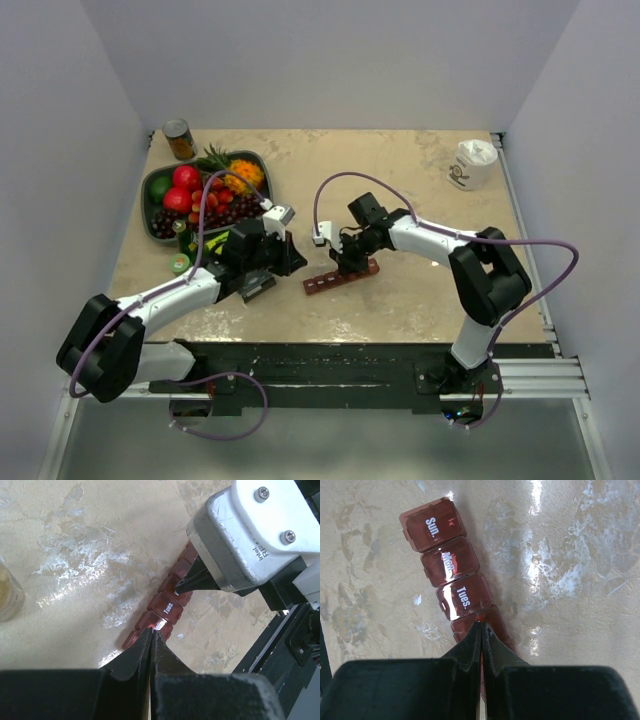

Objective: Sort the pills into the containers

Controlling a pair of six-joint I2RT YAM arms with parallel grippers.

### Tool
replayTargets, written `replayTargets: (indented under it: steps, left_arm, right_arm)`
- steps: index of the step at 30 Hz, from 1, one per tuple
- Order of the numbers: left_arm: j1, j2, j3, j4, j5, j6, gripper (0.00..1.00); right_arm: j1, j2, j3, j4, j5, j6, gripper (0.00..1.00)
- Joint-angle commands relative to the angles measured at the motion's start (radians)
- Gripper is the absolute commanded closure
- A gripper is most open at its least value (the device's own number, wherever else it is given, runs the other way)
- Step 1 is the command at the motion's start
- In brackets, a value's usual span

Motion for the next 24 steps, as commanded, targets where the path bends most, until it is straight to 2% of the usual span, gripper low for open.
replayTargets:
  steps: [1,8,10,11,13,14,16,17,18,20,21,24]
  left_arm:
    - [0.011,-0.035,-0.004,0.011,-0.003,0.023,0.95]
    - [0.028,-0.145,0.015,-0.022,-0.024,0.058,0.9]
    - [0.03,-0.176,0.035,-0.052,-0.046,0.076,0.82]
    - [0.03,-0.211,0.039,-0.059,-0.062,0.086,0.72]
    - [0.033,-0.253,0.055,-0.084,-0.09,0.11,0.6]
    - [0.033,-0.301,0.058,-0.093,-0.127,0.115,0.45]
    - [0.034,-0.355,0.062,-0.113,-0.168,0.13,0.31]
    - [0.034,-0.413,0.064,-0.118,-0.209,0.136,0.18]
    - [0.037,-0.44,0.072,-0.131,-0.231,0.142,0.13]
    - [0.036,-0.516,0.081,-0.168,-0.269,0.173,0.02]
    - [0.037,-0.538,0.098,-0.193,-0.28,0.185,0.01]
    - [0.039,-0.596,0.14,-0.249,-0.3,0.236,0.01]
  right_arm:
    - [-0.006,-0.003,0.024,-0.083,0.038,-0.005,0.99]
    - [-0.054,-0.154,0.117,-0.151,-0.008,-0.018,0.93]
    - [-0.074,-0.215,0.136,-0.165,-0.011,-0.018,0.89]
    - [-0.081,-0.236,0.142,-0.163,-0.014,-0.014,0.87]
    - [-0.106,-0.283,0.142,-0.158,-0.017,-0.009,0.78]
    - [-0.124,-0.332,0.14,-0.152,-0.018,0.004,0.75]
    - [-0.147,-0.378,0.134,-0.131,-0.023,0.018,0.61]
    - [-0.173,-0.427,0.131,-0.125,-0.025,0.028,0.54]
    - [-0.186,-0.446,0.133,-0.119,-0.031,0.026,0.36]
    - [-0.224,-0.504,0.128,-0.106,-0.035,0.041,0.22]
    - [-0.236,-0.523,0.126,-0.093,-0.043,0.054,0.12]
    - [-0.291,-0.575,0.119,-0.03,-0.045,0.142,0.01]
